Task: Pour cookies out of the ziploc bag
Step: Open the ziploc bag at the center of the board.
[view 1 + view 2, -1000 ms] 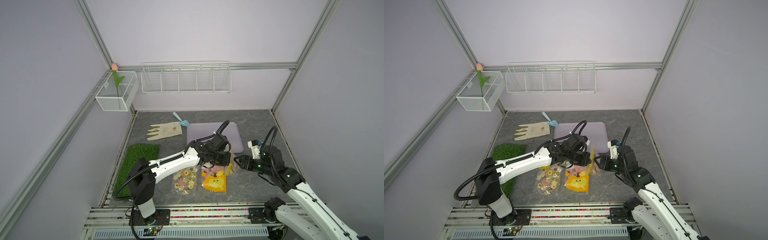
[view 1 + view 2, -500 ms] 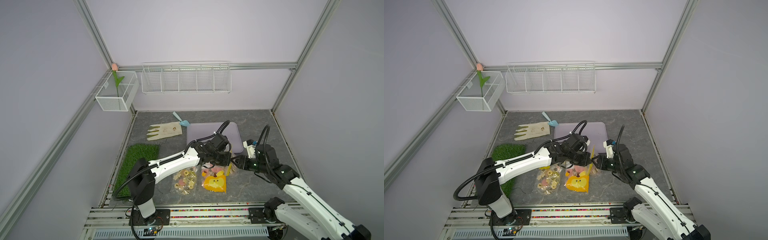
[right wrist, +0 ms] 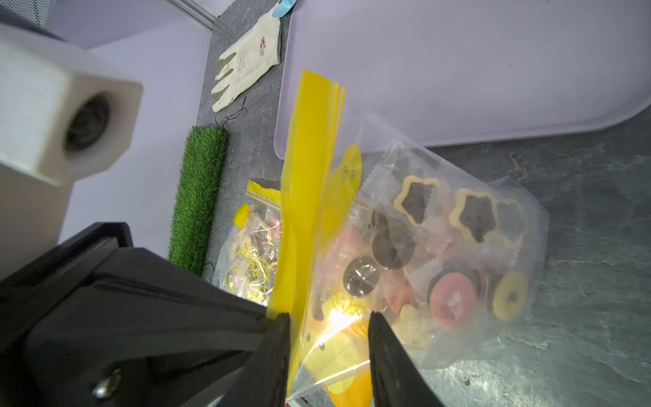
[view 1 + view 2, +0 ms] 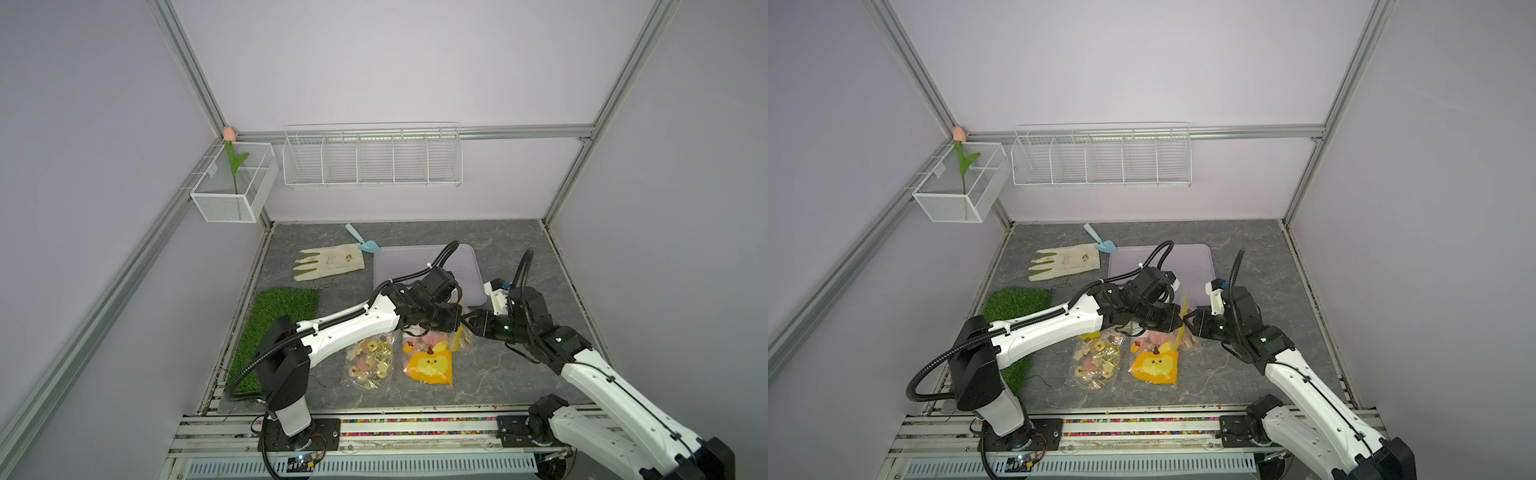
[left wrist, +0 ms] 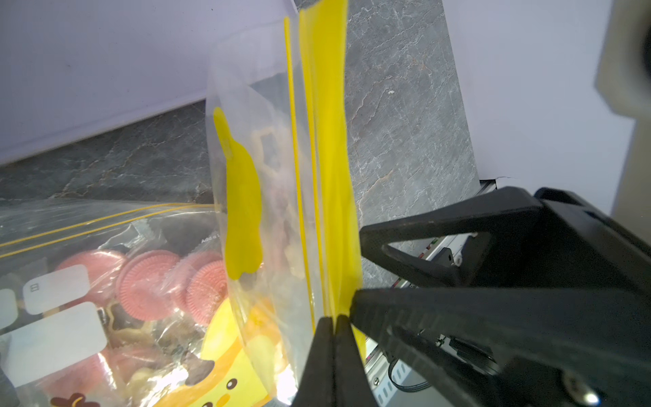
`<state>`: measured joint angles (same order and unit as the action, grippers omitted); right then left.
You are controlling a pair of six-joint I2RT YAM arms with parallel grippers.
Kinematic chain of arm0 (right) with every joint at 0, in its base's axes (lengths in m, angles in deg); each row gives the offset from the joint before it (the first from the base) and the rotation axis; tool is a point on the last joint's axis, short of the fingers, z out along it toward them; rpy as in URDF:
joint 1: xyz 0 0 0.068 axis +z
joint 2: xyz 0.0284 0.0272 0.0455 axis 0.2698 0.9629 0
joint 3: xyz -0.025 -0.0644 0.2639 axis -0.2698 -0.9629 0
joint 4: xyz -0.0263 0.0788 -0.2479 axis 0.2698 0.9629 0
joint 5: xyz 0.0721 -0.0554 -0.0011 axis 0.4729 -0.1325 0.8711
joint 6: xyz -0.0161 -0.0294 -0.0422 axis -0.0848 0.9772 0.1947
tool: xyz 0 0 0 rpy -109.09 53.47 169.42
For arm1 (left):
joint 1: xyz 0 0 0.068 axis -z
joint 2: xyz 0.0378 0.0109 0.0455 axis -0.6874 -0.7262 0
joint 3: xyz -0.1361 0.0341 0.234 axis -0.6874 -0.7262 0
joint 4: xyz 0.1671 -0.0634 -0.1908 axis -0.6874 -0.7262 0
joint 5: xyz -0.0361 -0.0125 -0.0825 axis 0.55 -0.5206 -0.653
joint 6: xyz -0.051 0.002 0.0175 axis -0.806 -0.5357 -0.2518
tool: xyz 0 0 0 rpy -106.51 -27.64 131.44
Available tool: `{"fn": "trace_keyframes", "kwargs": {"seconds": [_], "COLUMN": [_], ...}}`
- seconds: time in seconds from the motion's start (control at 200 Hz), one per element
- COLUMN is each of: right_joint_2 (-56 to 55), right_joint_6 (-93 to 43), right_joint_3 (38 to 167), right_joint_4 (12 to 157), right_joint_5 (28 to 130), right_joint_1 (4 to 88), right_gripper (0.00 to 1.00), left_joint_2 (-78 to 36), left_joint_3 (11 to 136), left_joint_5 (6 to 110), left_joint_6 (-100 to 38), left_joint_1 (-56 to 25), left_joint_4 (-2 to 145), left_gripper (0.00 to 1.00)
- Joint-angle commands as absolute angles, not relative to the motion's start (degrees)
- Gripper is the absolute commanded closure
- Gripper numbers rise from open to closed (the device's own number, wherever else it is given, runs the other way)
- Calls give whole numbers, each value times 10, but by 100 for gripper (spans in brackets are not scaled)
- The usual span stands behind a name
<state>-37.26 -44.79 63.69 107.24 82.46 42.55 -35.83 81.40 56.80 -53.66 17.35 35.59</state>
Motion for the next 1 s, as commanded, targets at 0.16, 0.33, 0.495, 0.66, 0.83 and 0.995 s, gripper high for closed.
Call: {"fn": "trace_keyframes", "kwargs": {"seconds": [0.16,0.33,0.495,0.66,0.83,0.995], "right_joint_2": [-352,-350,-358,-356,-358,-362], "right_joint_6": [-452,-458,-458,-456,-457,-457], "right_joint_3": [634,630,629,628,622,614], "right_joint_4": [1042,1035,1038,1041,1025,1019], "right_joint_5": [822,825,827,836,860,870], "right_joint_1": [429,429,429,429,429,429], "right_gripper": [64,69,72,77,81,90], "left_joint_2": [-336,-335,-335,-334,-334,-334], "left_joint_3": [816,814,812,812,810,809], "left_joint_5": [546,551,553,556,557,558], "left_joint_6": [-534,-532,-532,-532,-533,-532], "left_joint_1": [179,179,179,179,180,180], "left_joint_4": [369,365,367,369,370,370], "left_gripper": [100,100,100,100,100,100]}}
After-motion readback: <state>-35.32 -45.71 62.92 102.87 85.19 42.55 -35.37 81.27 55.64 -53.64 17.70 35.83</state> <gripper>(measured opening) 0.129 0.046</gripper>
